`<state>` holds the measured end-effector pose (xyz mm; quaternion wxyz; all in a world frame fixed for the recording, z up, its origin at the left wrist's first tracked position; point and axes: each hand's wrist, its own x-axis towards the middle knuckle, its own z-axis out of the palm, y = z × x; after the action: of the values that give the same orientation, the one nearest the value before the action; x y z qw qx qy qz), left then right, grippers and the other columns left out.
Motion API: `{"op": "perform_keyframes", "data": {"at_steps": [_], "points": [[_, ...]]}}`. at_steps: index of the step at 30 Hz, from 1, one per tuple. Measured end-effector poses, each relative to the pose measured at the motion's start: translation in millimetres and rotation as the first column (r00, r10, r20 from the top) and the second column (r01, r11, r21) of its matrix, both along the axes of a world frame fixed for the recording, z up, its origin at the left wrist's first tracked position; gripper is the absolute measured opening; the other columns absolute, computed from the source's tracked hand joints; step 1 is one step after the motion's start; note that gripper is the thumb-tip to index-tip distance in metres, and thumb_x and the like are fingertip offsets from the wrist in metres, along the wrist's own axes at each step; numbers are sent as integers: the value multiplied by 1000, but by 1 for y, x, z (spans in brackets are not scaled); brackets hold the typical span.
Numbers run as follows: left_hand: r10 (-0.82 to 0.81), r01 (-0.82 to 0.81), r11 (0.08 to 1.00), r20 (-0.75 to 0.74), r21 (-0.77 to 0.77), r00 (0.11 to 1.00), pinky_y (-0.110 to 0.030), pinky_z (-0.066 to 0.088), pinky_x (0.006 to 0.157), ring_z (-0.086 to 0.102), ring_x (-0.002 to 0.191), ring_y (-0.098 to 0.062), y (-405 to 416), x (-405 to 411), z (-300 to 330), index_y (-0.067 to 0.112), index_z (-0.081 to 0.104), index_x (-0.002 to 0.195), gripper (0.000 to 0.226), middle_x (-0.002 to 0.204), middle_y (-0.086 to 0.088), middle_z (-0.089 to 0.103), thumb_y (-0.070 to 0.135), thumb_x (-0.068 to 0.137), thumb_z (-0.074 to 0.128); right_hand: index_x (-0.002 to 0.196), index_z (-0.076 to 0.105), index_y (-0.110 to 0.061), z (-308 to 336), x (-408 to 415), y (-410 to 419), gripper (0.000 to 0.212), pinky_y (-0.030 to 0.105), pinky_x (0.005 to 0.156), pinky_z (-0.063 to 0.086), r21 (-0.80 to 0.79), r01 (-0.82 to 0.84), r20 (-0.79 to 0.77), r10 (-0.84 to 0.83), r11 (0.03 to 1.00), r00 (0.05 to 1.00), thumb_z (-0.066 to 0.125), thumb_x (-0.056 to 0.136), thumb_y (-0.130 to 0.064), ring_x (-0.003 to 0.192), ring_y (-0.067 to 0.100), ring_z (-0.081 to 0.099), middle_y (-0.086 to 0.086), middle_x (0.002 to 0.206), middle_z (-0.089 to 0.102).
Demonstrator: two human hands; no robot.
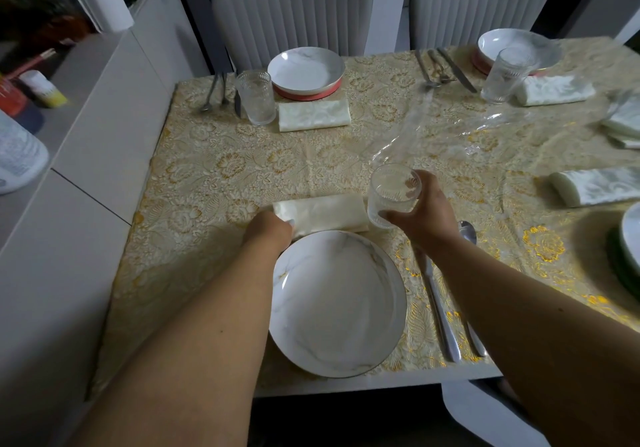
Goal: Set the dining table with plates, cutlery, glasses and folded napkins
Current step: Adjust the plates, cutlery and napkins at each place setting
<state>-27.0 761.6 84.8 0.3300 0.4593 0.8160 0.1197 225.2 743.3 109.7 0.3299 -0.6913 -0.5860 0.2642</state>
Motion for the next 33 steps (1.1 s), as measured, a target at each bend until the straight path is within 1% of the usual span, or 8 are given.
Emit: {"op": "perform_keyframes", "data": {"at_steps": [5, 8, 13, 18, 25, 28, 33], "points": [[-9, 9, 1000, -1, 11, 1000, -38, 46, 93, 57, 116, -34, 0, 0, -1, 3, 53, 130, 49, 127, -16, 60, 32, 92, 61, 135, 38, -17, 1, 0, 0, 86, 31, 85, 44, -2, 2, 15, -2, 1000, 1000, 85, 64, -32, 112, 22, 54, 1, 125, 55], [-19, 20, 1000, -8, 14, 1000, -38, 45, 94, 56, 117, -34, 1, -1, -2, 3, 52, 131, 50, 129, -16, 59, 33, 92, 61, 135, 38, -17, 2, 0, -1, 86, 28, 82, 40, -9, 6, 38, -6, 1000, 999, 85, 65, -33, 112, 21, 54, 1, 126, 55], [-48, 48, 999, -21, 10, 999, -38, 46, 96, 55, 118, -34, 2, -2, -2, 3, 50, 132, 51, 130, -16, 58, 33, 92, 61, 136, 37, -16, 4, 1, -1, 87, 31, 86, 43, -10, 5, 42, -4, 1000, 999, 85, 65, -32, 113, 22, 53, 3, 127, 55], [-50, 50, 999, -33, 2, 998, -38, 44, 95, 55, 119, -34, 2, -1, -2, 4, 50, 133, 51, 130, -16, 57, 33, 92, 61, 136, 37, -15, 5, 1, -2, 87, 33, 88, 44, -10, 0, 41, 1, 1000, 999, 85, 66, -31, 113, 23, 53, 4, 128, 54], [-49, 49, 999, -30, 1, 998, -38, 44, 95, 55, 119, -34, 2, 0, -2, 5, 49, 134, 52, 131, -16, 57, 34, 92, 61, 137, 36, -16, 4, 1, -2, 87, 27, 85, 40, -21, 0, 31, 1, 1000, 1000, 84, 66, -30, 115, 23, 53, 4, 129, 54], [-49, 49, 999, -29, -3, 998, -38, 46, 92, 57, 116, -34, 2, 0, -2, 5, 52, 131, 49, 127, -16, 60, 34, 92, 61, 136, 37, -17, 5, 1, -2, 86, 26, 83, 38, -29, 7, 30, -6, 1000, 1000, 84, 66, -31, 113, 22, 53, 3, 127, 54], [-61, 61, 998, -42, -14, 997, -38, 46, 92, 57, 115, -34, 3, 1, -1, 4, 53, 131, 49, 127, -16, 59, 34, 92, 60, 135, 38, -17, 5, 4, -3, 84, 30, 85, 42, -24, 14, 32, -14, 1000, 999, 85, 65, -30, 111, 22, 54, 2, 125, 55]]}}
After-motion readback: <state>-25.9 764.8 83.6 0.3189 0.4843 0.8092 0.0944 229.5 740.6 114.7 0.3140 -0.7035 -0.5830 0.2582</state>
